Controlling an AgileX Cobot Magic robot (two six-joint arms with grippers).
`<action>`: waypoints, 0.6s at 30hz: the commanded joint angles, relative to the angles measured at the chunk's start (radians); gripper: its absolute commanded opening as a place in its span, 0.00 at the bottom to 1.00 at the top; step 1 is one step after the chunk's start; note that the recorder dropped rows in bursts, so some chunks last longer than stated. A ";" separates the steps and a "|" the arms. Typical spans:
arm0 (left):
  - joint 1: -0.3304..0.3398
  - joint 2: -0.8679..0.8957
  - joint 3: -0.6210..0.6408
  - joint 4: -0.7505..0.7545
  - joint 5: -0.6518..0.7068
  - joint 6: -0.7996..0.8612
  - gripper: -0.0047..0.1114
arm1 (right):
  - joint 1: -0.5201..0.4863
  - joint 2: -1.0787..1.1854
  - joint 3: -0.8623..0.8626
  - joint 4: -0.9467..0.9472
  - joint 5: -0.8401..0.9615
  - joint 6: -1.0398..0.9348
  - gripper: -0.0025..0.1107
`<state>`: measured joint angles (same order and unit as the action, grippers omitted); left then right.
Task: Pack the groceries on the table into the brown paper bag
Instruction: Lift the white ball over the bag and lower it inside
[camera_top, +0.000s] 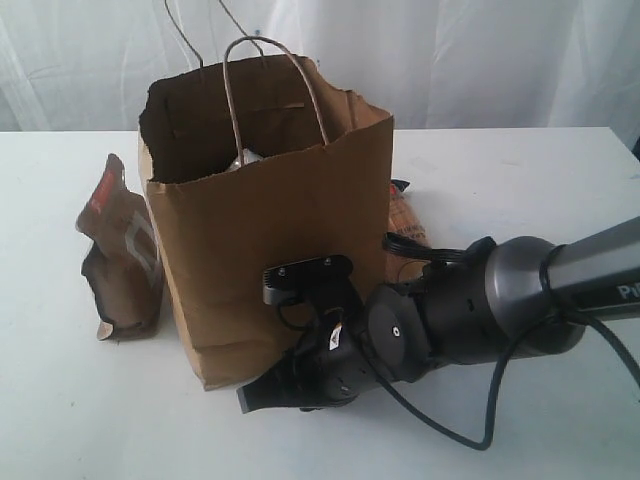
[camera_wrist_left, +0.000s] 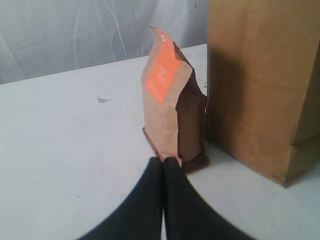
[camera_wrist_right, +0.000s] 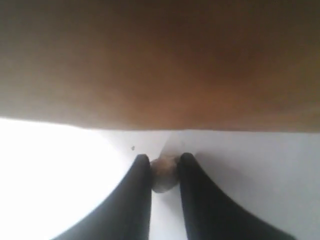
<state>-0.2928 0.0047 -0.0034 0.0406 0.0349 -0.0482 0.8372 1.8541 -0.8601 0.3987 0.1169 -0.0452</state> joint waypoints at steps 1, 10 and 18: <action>0.001 -0.005 0.003 -0.012 -0.005 0.000 0.04 | 0.000 0.022 0.007 -0.004 0.064 0.005 0.07; 0.001 -0.005 0.003 -0.012 -0.005 0.000 0.04 | 0.084 -0.051 0.011 -0.004 0.091 0.009 0.02; 0.001 -0.005 0.003 -0.012 -0.005 0.000 0.04 | 0.160 -0.213 0.011 -0.008 0.156 0.009 0.02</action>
<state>-0.2928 0.0047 -0.0034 0.0406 0.0349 -0.0482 0.9784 1.7010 -0.8521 0.4008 0.2424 -0.0410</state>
